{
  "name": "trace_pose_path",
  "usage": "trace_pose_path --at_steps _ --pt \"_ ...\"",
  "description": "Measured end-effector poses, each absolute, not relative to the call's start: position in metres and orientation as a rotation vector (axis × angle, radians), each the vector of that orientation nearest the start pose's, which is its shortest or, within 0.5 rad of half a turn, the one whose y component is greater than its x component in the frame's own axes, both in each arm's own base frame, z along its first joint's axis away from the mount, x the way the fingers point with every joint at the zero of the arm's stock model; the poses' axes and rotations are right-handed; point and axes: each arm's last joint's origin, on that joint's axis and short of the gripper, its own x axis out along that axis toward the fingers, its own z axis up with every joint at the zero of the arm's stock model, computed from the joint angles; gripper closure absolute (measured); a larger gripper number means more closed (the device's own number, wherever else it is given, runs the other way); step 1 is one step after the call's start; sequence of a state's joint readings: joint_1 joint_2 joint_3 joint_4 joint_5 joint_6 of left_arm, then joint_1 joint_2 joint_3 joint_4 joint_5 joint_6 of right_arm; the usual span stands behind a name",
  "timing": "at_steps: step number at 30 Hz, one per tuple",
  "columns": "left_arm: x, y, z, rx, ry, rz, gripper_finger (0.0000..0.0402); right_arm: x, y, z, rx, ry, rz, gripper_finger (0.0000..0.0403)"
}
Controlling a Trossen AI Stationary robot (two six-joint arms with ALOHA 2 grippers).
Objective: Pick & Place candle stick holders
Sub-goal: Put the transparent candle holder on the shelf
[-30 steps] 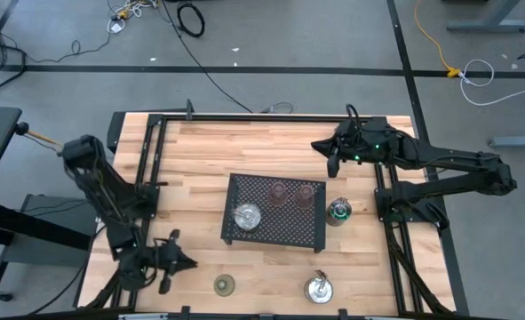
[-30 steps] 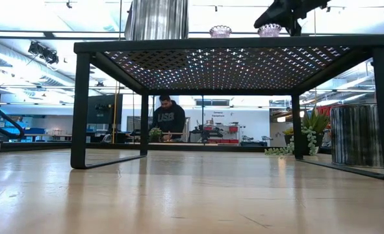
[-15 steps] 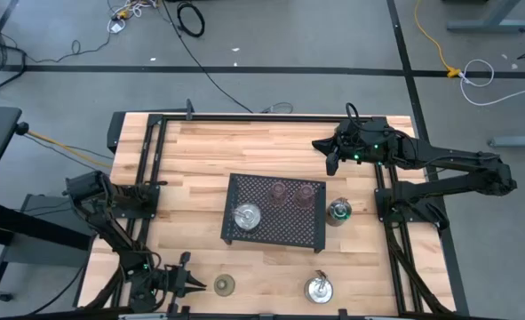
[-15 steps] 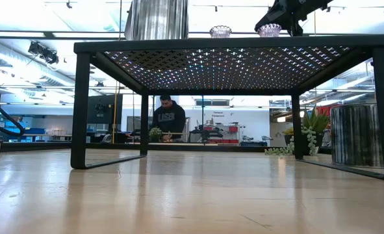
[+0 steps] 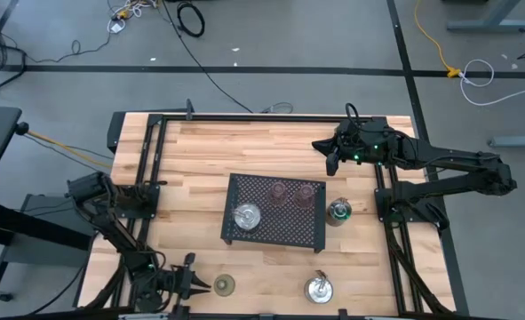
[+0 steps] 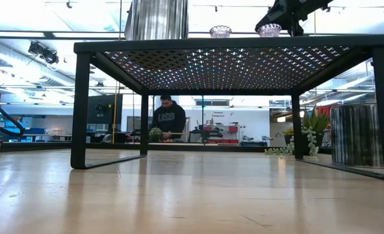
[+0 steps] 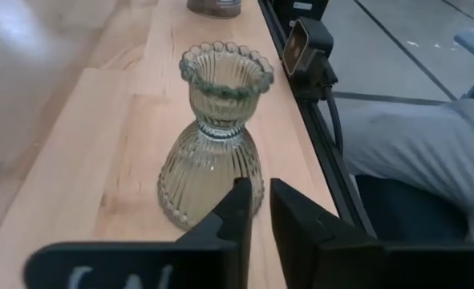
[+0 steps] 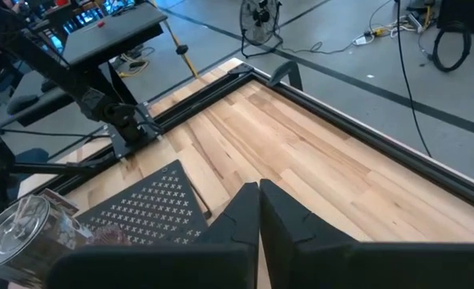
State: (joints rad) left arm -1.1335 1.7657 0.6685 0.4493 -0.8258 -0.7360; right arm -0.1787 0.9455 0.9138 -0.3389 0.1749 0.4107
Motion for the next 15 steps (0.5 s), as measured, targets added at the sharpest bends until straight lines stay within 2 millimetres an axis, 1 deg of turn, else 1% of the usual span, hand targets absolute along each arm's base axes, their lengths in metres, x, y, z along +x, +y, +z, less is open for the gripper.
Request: trace_pose_path --at_steps 4,12,15 --pt "0.1554 -0.2657 0.12 -0.203 0.441 -0.139 0.0312 0.1978 -0.0409 0.335 0.402 0.295 -0.421 0.0389" --pt "0.156 -0.2664 0.121 -0.218 0.436 -0.147 0.0197 0.1979 -0.0409 0.3349 0.399 0.296 -0.421 0.0389" --pt "0.1587 -0.2646 0.1212 -0.209 0.427 -0.13 0.0162 0.1979 -0.0409 0.3349 0.399 0.296 -0.421 0.0389"
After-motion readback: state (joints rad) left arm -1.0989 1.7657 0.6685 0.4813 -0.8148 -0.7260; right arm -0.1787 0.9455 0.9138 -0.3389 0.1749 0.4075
